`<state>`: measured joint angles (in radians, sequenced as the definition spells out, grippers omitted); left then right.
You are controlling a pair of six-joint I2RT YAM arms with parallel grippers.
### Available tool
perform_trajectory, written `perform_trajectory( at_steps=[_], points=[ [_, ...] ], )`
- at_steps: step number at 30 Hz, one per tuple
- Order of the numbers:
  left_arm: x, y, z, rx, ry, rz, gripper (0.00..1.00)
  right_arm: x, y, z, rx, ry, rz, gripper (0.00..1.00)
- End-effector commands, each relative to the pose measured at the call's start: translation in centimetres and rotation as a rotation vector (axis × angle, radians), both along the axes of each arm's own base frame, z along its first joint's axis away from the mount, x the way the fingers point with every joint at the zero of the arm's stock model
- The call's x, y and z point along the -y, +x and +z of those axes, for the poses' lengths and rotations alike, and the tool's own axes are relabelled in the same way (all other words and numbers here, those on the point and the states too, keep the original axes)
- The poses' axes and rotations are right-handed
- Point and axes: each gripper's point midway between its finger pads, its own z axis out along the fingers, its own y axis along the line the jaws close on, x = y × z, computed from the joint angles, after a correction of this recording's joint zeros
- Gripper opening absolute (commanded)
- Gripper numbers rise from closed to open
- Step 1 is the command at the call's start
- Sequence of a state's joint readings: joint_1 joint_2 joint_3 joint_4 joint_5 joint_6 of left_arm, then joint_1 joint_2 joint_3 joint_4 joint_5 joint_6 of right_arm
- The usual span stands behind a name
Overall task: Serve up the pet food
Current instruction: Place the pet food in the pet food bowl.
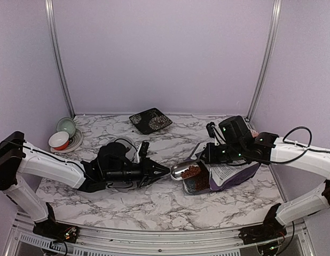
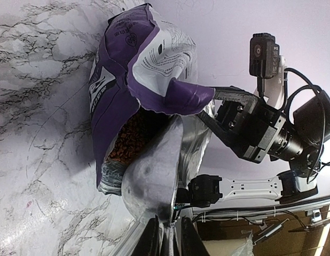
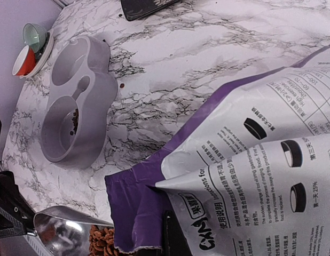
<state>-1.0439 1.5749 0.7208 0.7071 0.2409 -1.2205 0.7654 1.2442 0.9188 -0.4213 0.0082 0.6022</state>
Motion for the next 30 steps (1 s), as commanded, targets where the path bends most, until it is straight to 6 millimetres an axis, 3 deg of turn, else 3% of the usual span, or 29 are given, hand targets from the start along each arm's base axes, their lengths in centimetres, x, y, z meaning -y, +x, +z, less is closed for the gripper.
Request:
perform_trajectory(
  at_steps=[1, 13, 30],
  points=[
    [-0.6, 0.1, 2.8, 0.055, -0.079, -0.005, 0.00, -0.4, 1.1, 3.3, 0.060, 0.069, -0.024, 0.00],
    [-3.4, 0.4, 3.7, 0.090, -0.094, 0.027, 0.00, -0.4, 1.2, 3.2, 0.057, 0.065, -0.026, 0.00],
    [-9.8, 1.6, 3.8, 0.108, -0.118, 0.152, 0.00, -0.6, 1.3, 3.0, 0.052, 0.066, -0.022, 0.00]
  ],
)
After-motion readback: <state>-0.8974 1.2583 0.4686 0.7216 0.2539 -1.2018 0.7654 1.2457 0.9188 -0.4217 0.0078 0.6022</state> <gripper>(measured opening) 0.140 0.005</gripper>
